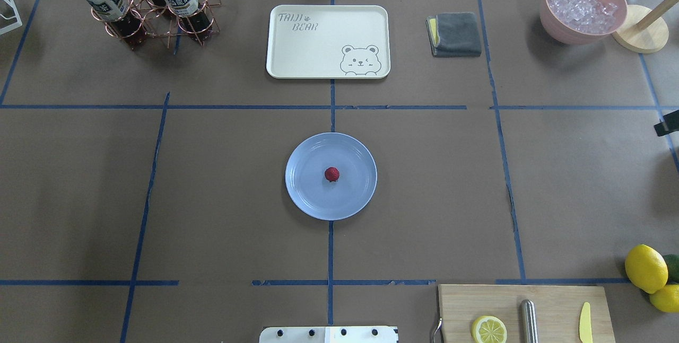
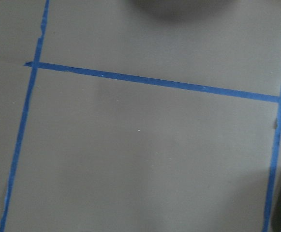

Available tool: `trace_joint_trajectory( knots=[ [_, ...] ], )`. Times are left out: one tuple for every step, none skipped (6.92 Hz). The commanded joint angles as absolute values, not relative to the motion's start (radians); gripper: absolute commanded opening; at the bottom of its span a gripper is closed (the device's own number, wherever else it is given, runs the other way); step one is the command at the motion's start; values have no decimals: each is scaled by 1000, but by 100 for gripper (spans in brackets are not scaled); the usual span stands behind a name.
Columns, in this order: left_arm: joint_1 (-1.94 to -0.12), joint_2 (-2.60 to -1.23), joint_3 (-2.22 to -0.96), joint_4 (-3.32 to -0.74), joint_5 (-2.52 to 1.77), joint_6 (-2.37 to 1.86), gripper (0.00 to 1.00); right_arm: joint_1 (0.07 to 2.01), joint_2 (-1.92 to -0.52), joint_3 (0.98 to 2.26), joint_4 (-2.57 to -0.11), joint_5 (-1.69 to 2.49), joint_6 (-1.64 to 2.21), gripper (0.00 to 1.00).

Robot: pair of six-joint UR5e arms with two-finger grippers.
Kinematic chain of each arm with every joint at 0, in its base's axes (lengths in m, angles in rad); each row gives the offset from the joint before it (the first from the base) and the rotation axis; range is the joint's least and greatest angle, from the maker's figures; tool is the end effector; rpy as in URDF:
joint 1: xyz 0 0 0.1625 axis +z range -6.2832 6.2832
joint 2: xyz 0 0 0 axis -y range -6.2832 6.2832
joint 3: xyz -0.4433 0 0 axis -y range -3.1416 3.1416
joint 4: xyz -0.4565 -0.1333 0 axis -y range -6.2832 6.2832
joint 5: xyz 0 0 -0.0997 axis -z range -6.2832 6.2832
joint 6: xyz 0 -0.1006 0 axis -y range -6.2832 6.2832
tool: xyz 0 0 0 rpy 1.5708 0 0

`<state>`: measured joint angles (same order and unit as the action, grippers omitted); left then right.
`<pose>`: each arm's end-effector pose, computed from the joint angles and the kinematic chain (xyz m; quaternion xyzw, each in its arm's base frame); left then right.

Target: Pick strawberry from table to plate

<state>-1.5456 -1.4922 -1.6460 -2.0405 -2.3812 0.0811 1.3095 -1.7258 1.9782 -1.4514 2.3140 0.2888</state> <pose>-0.0467 -0.5433 0.6231 0.2230 0.3775 0.1385 0.8881 -0.0644 -0.4935 0.5193 0.0688 -0.3902 -0.0545 0.9165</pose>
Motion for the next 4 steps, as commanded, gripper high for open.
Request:
trace_joint_trajectory(
  knots=[
    [-1643,-1641,-1684,-1622,-2399,184,100,1461,-1741,1869,-1454,2411,97,100],
    [-1643,-1640,-1722,-1508,-2393,184,100,1512,-1750,1827,-1453,2468,62,100],
    [-1644,-1614,-1726,-1506,-2391,183,100,1522,-1752,1824,-1453,2483,42,100],
    [-1641,-1559,-1718,-1515,-2391,187,100,1522,-1750,1819,-1450,2471,41,100]
  ],
)
